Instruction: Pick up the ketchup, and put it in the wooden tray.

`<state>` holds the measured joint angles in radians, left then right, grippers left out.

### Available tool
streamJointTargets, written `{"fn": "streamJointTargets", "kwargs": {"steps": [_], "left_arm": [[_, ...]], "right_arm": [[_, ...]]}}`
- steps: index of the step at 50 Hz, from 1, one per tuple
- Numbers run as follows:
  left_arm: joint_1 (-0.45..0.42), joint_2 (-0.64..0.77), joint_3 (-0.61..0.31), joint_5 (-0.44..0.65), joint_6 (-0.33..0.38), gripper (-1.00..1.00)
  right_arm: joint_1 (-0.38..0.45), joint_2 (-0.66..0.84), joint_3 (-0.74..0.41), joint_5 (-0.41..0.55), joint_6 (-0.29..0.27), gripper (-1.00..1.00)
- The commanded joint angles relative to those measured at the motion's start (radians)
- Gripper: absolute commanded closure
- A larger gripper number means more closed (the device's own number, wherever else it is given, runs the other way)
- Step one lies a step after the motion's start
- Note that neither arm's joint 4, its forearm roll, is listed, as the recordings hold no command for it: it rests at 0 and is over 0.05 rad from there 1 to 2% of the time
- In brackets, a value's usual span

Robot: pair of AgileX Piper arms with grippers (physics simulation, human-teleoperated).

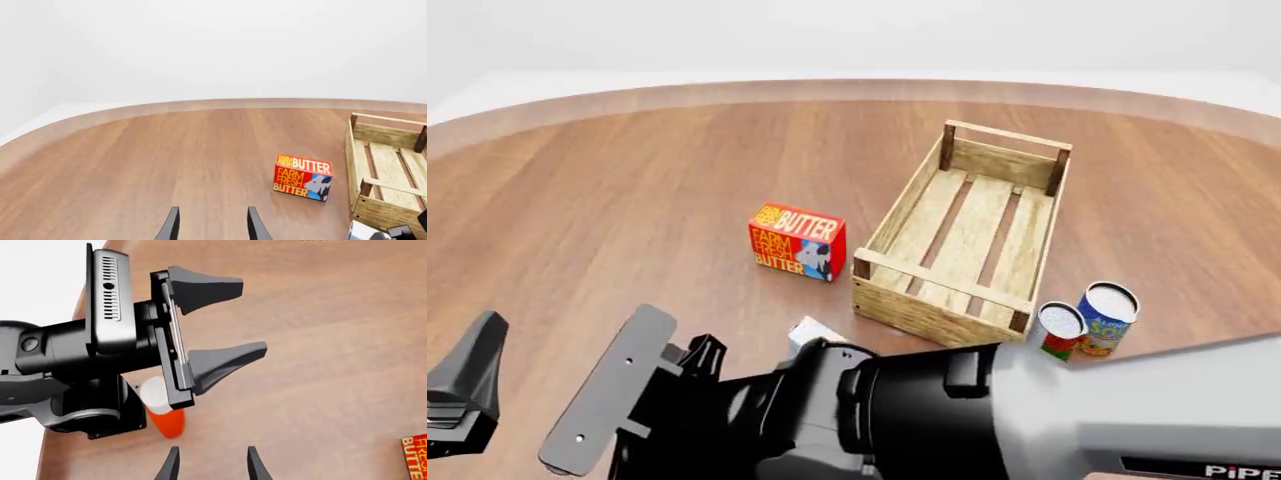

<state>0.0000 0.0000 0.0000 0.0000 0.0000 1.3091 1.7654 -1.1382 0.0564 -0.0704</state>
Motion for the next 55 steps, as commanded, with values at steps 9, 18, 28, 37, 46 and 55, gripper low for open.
{"fn": "streamJointTargets", "kwargs": {"steps": [9,18,28,37,46,55], "left_arm": [[0.000,0.000,0.000,0.000,0.000,-1.00],[0.000,0.000,0.000,0.000,0.000,-1.00],[0.000,0.000,0.000,0.000,0.000,-1.00],[0.000,0.000,0.000,0.000,0.000,-1.00],[0.000,0.000,0.000,0.000,0.000,-1.00],[0.000,0.000,0.000,0.000,0.000,-1.00]], "right_arm": [[0.061,0.144,-0.165,0.083,-0.050,-1.00],[0.085,0.201,-0.211,0.103,-0.054,-1.00],[0.107,0.235,-0.249,0.127,-0.058,-1.00],[0.119,0.285,-0.276,0.133,-0.065,-1.00],[0.118,0.321,-0.301,0.141,-0.074,-1.00],[0.114,0.358,-0.305,0.118,-0.068,-1.00]]}}
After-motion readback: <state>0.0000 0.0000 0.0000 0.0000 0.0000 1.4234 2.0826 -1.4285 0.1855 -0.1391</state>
